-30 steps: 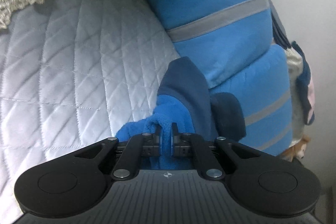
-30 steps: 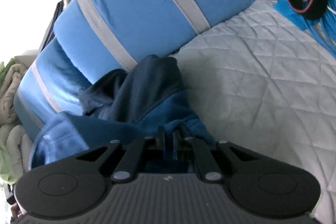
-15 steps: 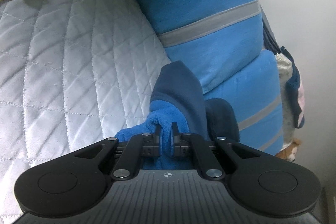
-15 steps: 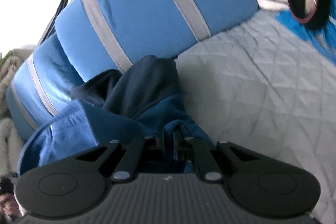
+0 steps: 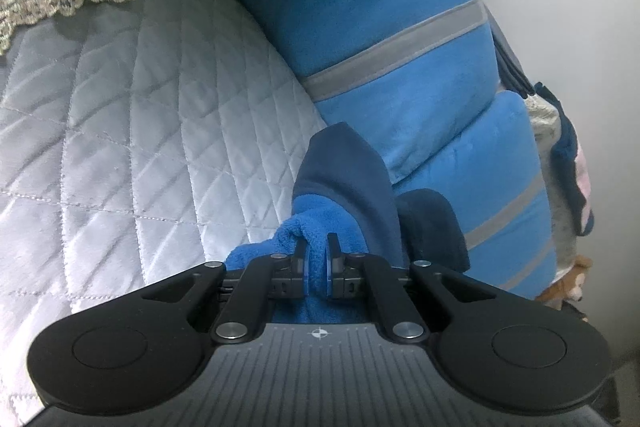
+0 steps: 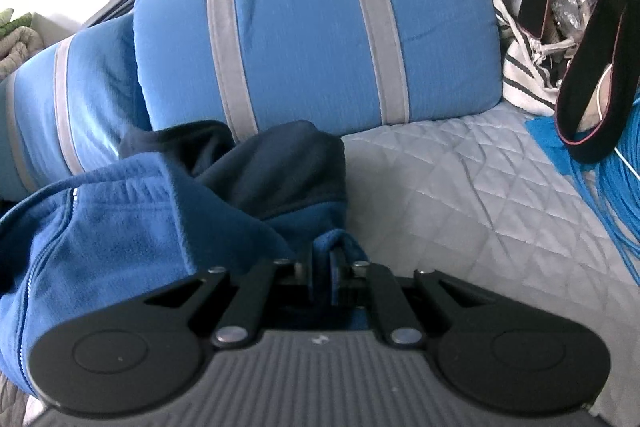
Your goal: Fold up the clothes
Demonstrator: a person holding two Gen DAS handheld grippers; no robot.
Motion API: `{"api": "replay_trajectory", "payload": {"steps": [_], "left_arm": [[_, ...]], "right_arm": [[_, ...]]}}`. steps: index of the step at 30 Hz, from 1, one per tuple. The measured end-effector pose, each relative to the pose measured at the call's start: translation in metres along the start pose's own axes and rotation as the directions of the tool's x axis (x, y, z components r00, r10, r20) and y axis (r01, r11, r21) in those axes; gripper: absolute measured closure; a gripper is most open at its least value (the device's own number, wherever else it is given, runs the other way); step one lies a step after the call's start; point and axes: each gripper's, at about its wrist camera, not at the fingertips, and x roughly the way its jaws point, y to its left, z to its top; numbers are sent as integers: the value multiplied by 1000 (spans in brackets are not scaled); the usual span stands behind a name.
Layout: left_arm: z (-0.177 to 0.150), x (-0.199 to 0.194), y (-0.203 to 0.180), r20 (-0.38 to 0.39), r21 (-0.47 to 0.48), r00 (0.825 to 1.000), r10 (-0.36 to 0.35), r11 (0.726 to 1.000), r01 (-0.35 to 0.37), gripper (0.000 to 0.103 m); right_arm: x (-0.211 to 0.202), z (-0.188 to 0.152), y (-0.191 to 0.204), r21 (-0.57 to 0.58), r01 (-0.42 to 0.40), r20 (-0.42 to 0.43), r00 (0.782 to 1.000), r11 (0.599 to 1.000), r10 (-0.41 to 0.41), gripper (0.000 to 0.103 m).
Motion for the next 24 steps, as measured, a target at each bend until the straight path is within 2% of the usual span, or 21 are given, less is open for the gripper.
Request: {"api": "replay_trajectory", "payload": {"steps": [5,6,8,9,10,11,13,15,17,21,24], "left_arm": [[0,-5,-6,13,6,1000,20,1000,-20,93],[0,-6,-8,12,3,1000,22,1000,-22,93],[2,-10,-11,9,1,1000,21,1000,-21,90],[3,-12,-13,12,1,1000,16,1000,-16,81],[3,-16,-15,17,3,1000,8,1000,-8,72],[3,-20,-17,30,4,1000,-1,1000,1,67],[2,-32,-22,82,10,997,-6,1000,5,40],[-1,-49,-29,178,26,984,-3,1000,-2,25],[-3,-60,-33,207,44,978,-19,999,10,25],[-15,-69,-38,173,50,984,-36,998,28,25],[-30,-70,-41,133,57,991,-11,998,3,25]], "right_arm": [[-7,0,1,-13,58,35,998,998,-58,91],[-8,1,1,-16,70,42,997,997,-69,73],[-11,1,2,-20,93,56,994,995,-92,66],[-13,1,2,-22,105,64,993,994,-103,52],[-14,1,2,-24,116,71,991,993,-115,34],[-15,1,2,-26,128,78,989,991,-126,1],[-24,0,2,-38,187,179,968,982,-177,0],[-28,1,-1,-34,198,216,959,980,-186,0],[-32,0,-4,1,180,228,958,984,-175,0],[-42,-3,-8,74,133,248,957,988,-148,0],[-53,-9,-10,132,90,245,962,987,-121,0]]}}
